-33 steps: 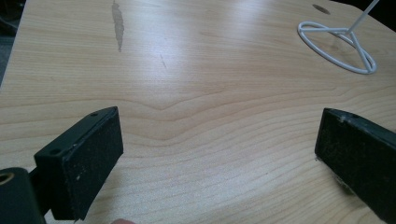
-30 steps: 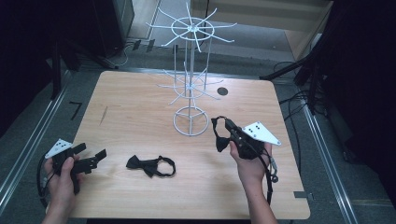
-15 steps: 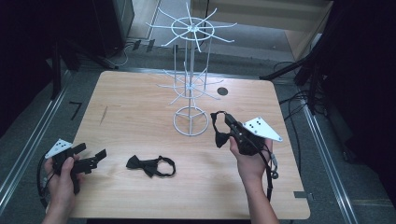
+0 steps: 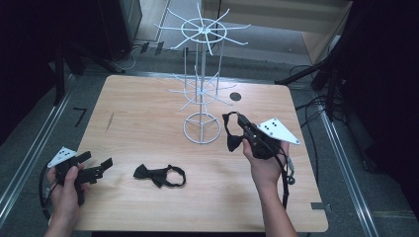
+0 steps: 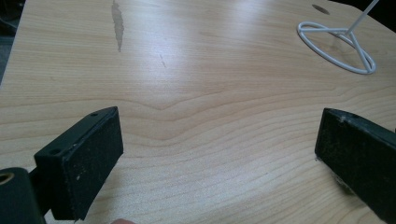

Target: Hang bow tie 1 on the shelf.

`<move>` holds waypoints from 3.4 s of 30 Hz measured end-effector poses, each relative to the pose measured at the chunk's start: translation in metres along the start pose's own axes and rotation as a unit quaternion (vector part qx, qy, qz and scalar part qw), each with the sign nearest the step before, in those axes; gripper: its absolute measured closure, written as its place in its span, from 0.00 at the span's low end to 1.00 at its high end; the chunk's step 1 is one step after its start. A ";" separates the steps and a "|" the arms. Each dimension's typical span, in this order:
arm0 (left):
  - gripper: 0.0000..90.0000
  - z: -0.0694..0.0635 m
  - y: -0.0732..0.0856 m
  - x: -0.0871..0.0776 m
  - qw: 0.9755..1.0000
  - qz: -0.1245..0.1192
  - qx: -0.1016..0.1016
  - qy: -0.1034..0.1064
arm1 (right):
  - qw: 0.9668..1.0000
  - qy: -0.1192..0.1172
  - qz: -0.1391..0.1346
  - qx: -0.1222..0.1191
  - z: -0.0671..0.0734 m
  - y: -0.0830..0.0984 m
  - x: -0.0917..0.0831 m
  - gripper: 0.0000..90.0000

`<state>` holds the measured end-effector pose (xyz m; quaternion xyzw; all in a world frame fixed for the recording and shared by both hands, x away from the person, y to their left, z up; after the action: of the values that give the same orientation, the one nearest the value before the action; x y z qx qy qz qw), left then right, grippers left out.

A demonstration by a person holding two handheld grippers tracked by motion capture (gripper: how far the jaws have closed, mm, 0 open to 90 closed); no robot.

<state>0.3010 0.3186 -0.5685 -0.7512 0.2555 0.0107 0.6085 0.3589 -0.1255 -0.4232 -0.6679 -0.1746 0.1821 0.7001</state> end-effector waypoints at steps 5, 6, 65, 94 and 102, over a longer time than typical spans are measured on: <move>0.02 0.000 0.000 0.000 1.000 0.000 0.000 0.000 | 1.000 0.000 -0.004 -0.001 -0.001 -0.006 0.002 1.00; 0.02 0.000 0.000 0.000 1.000 0.000 0.001 0.000 | 1.000 0.001 -0.006 -0.001 -0.001 -0.007 0.003 1.00; 0.02 0.001 -0.001 0.000 1.000 -0.003 -0.004 0.000 | 0.999 0.000 0.023 0.034 -0.012 -0.001 0.038 1.00; 0.02 0.001 -0.001 0.000 1.000 -0.003 -0.003 0.000 | 0.997 -0.009 0.022 0.077 0.003 0.021 0.062 1.00; 0.02 0.001 -0.001 0.000 1.000 -0.002 -0.003 0.000 | 0.996 -0.011 0.020 0.084 0.003 0.024 0.067 1.00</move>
<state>0.3016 0.3192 -0.5683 -0.7538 0.2538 0.0099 0.6060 0.4152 -0.0891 -0.4470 -0.6079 -0.1524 0.2174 0.7483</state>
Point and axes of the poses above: each handheld gripper's, and its own axes: x roughly forward along the jaws, y roughly out of its underside, z roughly to its left, the point moved 9 cm from there along x, roughly forward along the jaws, and after that the axes turned 11 degrees about -z, right-handed, at the moved point
